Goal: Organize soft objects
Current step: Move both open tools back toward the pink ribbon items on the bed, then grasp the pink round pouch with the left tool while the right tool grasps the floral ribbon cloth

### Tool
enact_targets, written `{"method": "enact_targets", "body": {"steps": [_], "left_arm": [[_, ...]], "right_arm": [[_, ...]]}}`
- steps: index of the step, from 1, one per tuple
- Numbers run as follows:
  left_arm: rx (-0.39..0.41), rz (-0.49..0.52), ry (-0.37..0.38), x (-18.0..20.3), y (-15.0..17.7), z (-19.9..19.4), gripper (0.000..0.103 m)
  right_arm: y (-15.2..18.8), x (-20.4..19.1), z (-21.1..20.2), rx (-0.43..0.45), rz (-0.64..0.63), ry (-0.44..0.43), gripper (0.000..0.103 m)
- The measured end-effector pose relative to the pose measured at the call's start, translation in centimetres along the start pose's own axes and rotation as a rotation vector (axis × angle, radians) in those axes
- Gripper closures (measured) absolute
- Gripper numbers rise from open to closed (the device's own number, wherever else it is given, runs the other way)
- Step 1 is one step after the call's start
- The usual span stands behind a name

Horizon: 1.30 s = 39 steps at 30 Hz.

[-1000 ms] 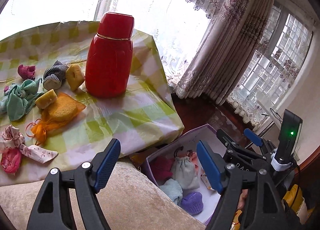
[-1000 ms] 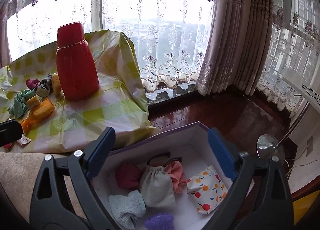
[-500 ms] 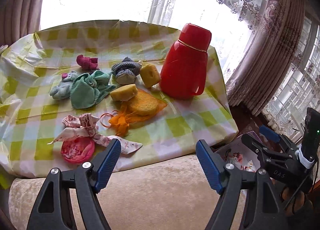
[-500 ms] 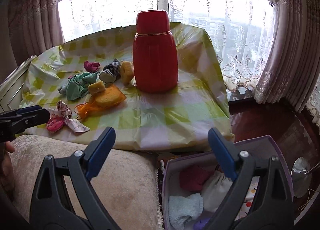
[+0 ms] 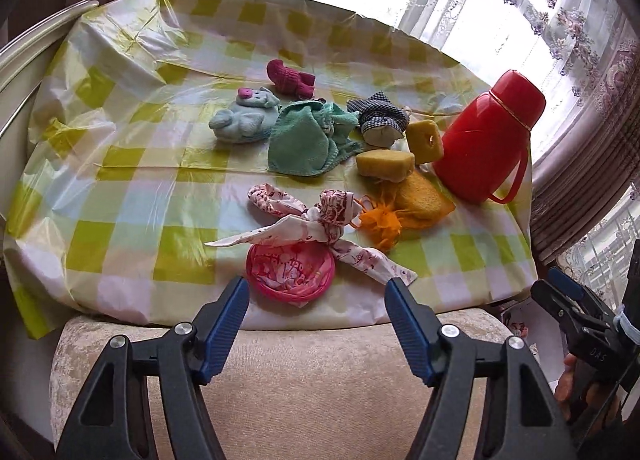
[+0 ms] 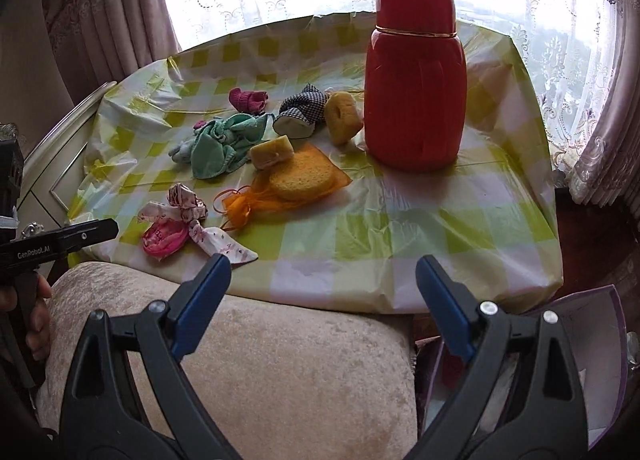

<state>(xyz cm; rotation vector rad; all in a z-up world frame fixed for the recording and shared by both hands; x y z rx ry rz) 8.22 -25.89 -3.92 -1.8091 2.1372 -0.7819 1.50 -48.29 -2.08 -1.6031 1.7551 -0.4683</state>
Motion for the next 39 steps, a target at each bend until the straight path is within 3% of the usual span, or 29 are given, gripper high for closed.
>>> {"method": "enact_targets", "body": {"steps": [5,15,18,29,39], "left_arm": [[-0.079,-0.025,-0.006,-0.9,0.9,1.9,0.032],[-0.178,0.095,-0.101,-0.8,0.4,5.8,0.032],[-0.214,0.14,-0.093,-0.2,0.5,7.1,0.031],[-0.252,0.203,-0.097,0.3,0.0,10.4,0.03],[-0.202,0.107,-0.088,-1.4,-0.8,10.0,0.05]], "right_arm": [[-0.4,-2.2,2.6,-0.061,-0.051,-0.045,0.008],[-1.7,-6.8,7.3,-0.137,-0.203,-0.086,0.008],[-1.5,-7.8,8.6,-0.164,-0.236,-0.096,0.008],[-2.1,-10.1,11.9,-0.178,-0.287,-0.118,0.009],[-2.9,-11.0,14.1,-0.186,-0.285,-0.135,0.009]]}}
Point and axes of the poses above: each gripper's, at about its wrist camera, not at the fingertips, and z roughly the way its jaws point, x to its right, y to its underside, the point moved 10 cm from there along z, roughly the way its jaws point, and after that the axes turned 8 degrees about -y, right-handed, at the moved point
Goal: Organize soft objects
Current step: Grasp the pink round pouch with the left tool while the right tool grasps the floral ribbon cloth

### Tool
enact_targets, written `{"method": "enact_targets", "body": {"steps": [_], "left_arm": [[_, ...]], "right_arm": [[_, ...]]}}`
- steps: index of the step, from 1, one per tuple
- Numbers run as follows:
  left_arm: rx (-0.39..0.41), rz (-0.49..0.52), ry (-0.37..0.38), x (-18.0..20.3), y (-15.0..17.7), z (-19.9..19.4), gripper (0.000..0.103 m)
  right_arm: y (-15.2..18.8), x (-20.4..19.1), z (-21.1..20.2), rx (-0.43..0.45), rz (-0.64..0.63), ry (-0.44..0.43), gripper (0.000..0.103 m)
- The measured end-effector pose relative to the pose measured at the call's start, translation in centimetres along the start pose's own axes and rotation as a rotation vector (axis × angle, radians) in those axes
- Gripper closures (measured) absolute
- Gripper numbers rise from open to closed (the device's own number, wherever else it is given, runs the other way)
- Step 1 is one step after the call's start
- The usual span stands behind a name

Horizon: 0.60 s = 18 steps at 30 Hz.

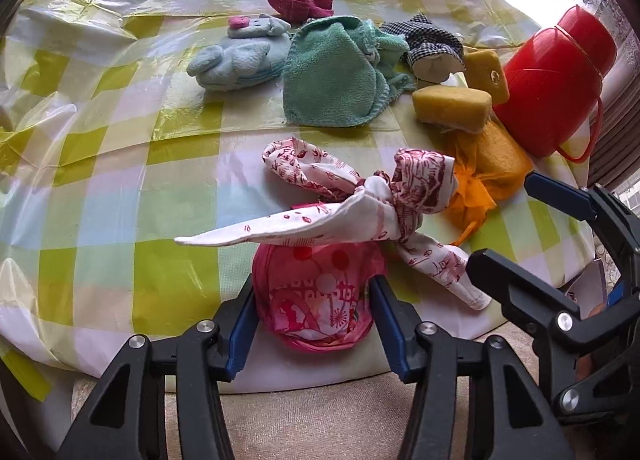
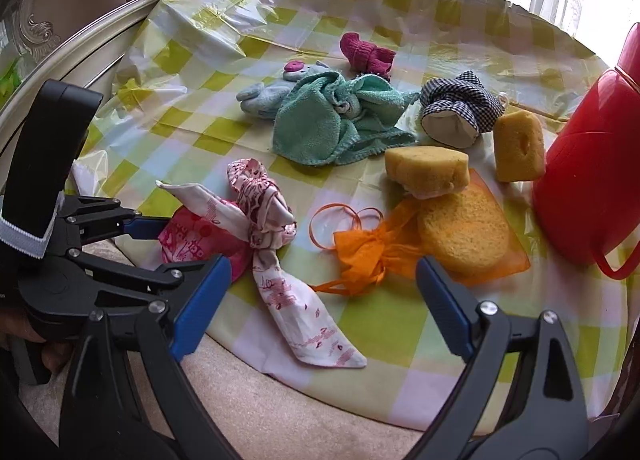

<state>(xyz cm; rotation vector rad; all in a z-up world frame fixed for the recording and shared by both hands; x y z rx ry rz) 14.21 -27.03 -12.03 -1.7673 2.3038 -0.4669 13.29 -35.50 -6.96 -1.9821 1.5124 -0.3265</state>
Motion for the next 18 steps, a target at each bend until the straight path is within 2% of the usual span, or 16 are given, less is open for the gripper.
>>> {"method": "enact_targets", "body": {"steps": [8,10,12,18], "left_arm": [[0.025,-0.156,0.008,-3.6,-0.4,-0.2,0.063],[0.032,-0.193,0.011,-4.5,-0.5,-0.2,0.064],[0.043,-0.228,0.005,-5.0,-0.3,-0.5,0.064],[0.058,-0.277,0.003,-6.2,0.1,-0.9,0.064]], "right_arm": [[-0.6,-1.5,2.3,-0.04,-0.073,-0.008,0.011],[-0.7,-1.9,3.1,-0.059,-0.096,-0.003,0.021],[-0.9,-2.3,4.0,-0.076,-0.116,0.0,0.026],[-1.1,-3.2,6.2,-0.115,-0.164,0.005,0.033]]}}
Point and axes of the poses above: each gripper's, at about its wrist camera, not at the fingertips, and z roughly the way its jaws point, x to its right, y to its underside, the point moved 10 cm from there along z, roughly the way its jaws point, and after that the axes turned 8 degrees about -y, right-handed, at the moved point
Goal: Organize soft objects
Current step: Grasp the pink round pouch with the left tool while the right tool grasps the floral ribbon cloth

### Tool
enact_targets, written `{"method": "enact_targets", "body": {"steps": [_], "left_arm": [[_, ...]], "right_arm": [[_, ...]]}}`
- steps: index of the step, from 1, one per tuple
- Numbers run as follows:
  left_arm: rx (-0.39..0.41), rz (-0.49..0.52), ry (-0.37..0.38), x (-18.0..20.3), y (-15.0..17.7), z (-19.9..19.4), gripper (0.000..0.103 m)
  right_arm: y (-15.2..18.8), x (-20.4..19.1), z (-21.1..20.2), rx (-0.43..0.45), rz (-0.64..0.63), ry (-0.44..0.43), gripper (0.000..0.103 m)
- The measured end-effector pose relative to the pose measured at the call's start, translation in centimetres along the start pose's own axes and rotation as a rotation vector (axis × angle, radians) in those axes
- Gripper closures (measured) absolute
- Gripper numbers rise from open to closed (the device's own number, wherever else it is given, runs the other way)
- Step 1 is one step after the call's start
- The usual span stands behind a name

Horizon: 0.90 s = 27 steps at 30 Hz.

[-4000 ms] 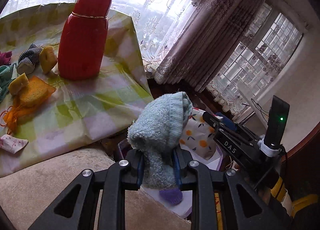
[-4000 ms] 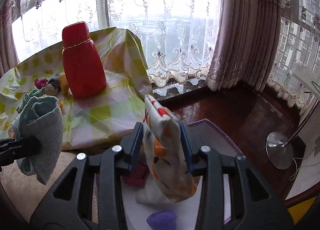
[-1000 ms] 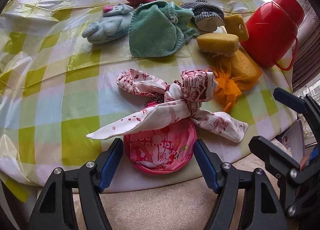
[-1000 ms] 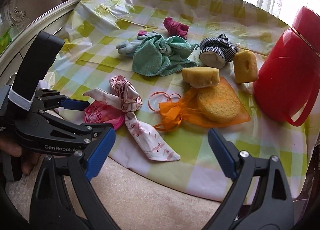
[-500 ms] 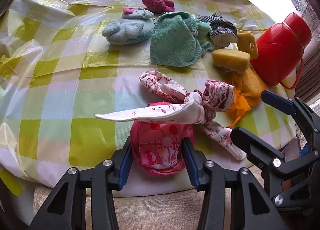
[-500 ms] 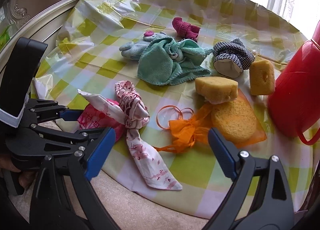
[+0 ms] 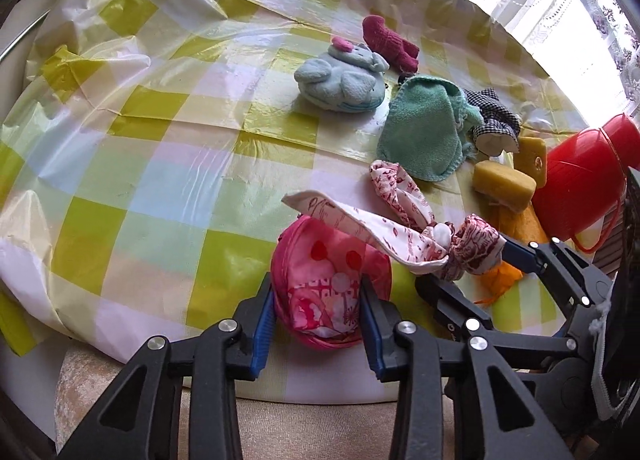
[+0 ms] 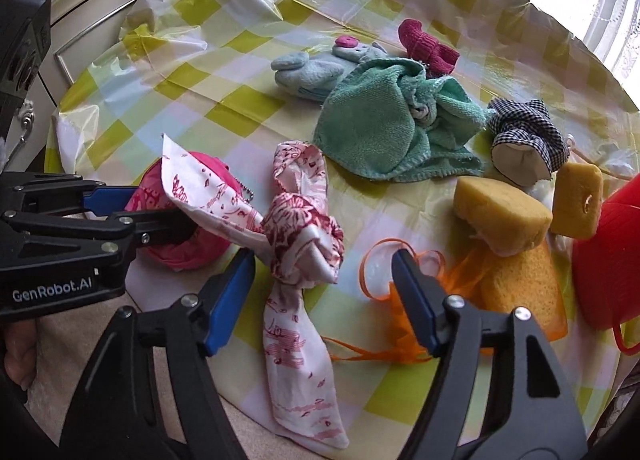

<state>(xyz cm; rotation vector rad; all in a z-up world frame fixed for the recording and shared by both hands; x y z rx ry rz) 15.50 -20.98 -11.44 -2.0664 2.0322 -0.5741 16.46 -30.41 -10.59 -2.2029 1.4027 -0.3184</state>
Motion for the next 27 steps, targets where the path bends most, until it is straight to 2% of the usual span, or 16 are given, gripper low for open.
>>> {"method": "enact_targets", "body": {"steps": [2,6,10,17,27], "left_arm": [[0.005,-0.007,-0.003,0.0,0.0,0.1,0.064],[0.013,-0.009,-0.003,0.0,0.1,-0.1,0.064],[0.028,-0.01,-0.002,0.3,-0.1,-0.4,0.064],[0.061,0.008,-0.008,0.9,-0.1,-1.3,0.065],[0.15,0.063,-0.01,3.2,-0.8,-4.3,0.065]], "right_arm": [[-0.1,-0.2,0.6,-0.01,-0.01,0.0,0.041],[0.0,-0.4,0.8,-0.007,-0.005,-0.032,0.07],[-0.4,-0.4,-0.4,0.048,-0.006,-0.029,0.072],[-0.8,-0.2,-3.1,0.13,-0.013,0.038,0.072],[1.1,1.5,-7.2,0.184,0.08,0.05,0.072]]}}
Point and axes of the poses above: each gripper's, at about its wrist camera, not at the fingertips, and z roughly the way its jaws point, x to its right, y to its underside, the point moved 10 cm from there along z, roughly the way its jaws point, and after that the axes turned 8 degrees about -y, right-handed, at the moved point
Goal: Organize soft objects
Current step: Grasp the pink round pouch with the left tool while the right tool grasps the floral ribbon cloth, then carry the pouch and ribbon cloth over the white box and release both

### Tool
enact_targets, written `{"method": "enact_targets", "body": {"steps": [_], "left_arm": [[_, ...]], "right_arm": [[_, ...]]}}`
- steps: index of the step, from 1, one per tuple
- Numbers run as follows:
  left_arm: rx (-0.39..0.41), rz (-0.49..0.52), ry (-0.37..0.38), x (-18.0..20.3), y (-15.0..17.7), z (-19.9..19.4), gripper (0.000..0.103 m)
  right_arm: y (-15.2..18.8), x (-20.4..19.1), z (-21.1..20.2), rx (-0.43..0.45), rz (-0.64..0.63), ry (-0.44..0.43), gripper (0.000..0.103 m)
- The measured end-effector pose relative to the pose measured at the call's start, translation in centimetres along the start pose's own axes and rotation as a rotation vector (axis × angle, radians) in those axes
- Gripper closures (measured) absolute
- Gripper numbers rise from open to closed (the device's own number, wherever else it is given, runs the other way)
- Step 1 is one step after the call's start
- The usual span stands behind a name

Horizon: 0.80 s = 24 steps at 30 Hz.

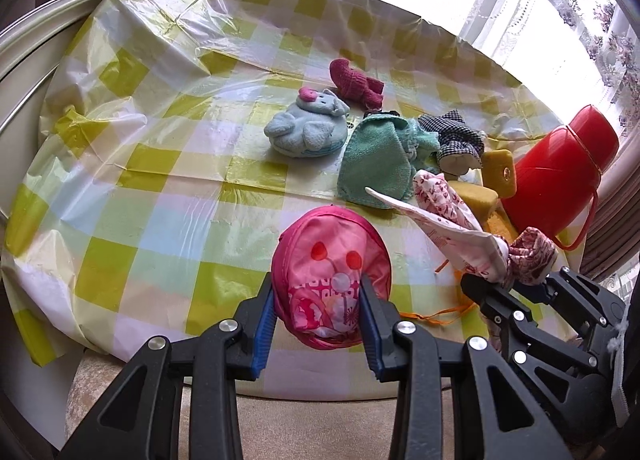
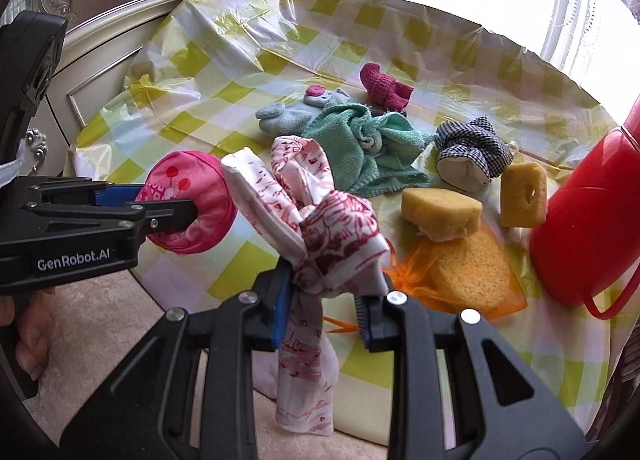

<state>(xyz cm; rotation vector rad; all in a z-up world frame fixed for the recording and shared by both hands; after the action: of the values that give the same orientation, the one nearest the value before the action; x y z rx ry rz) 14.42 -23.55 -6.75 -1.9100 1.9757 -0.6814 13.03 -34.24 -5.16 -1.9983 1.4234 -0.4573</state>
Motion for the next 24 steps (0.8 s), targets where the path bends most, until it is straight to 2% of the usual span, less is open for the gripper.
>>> {"method": "enact_targets", "body": {"steps": [12,17,24], "left_arm": [[0.032,0.073,0.077,5.5,0.7,-2.7,0.064],[0.043,0.108,0.115,7.9,1.2,-3.7,0.064],[0.044,0.162,0.174,11.6,2.1,-4.8,0.064]], "right_arm": [[4.1,4.9,-7.5,0.054,0.153,0.059,0.072],[7.8,8.5,-11.5,0.052,0.24,0.127,0.072],[14.7,13.1,-16.6,-0.01,0.355,0.232,0.072]]}}
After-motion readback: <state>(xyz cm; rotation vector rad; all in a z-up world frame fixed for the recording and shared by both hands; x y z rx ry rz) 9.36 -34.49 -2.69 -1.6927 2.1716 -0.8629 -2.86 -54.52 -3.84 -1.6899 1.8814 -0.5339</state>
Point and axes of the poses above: each gripper's, at about its wrist camera, not at the fingertips, and z roughly the way its jaws point, x to its right, y to its underside, the point moved 10 cm from there along z, roughly the way its jaws point, and after that the axes turned 8 degrees about -y, right-handed, at the moved point
